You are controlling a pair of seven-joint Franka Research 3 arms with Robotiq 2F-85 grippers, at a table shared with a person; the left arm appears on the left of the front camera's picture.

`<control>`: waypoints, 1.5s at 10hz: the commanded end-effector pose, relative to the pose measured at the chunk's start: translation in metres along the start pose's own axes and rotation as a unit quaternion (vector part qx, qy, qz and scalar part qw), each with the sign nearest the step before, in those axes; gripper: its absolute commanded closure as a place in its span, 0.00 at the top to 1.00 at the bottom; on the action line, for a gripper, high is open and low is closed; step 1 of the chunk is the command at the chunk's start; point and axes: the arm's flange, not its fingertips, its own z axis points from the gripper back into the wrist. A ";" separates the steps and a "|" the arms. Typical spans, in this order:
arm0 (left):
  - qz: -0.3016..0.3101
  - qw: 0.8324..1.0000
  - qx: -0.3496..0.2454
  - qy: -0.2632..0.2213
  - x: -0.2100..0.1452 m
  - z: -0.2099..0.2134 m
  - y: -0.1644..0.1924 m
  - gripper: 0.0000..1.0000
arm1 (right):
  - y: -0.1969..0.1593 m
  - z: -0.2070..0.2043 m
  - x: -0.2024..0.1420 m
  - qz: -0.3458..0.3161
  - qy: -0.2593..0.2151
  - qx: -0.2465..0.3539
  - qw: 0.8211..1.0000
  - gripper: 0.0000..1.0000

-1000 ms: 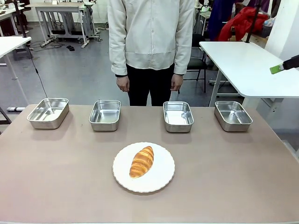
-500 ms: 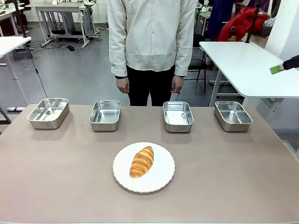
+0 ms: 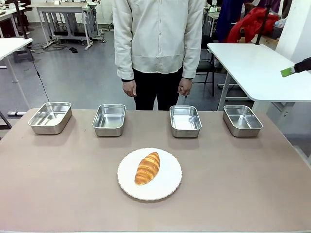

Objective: Place the bread in the container.
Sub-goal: Place the Butter Roll into the Airtight Container indicated by the human.

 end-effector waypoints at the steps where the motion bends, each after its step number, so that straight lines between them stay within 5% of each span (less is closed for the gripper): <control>1: -0.007 1.000 -0.001 -0.002 0.000 0.002 0.000 1.00 | -0.001 -0.001 0.001 -0.001 -0.009 0.004 1.000 1.00; 15: -0.007 1.000 -0.001 -0.002 0.000 0.002 0.000 1.00 | -0.001 -0.001 0.001 -0.001 -0.009 0.004 1.000 1.00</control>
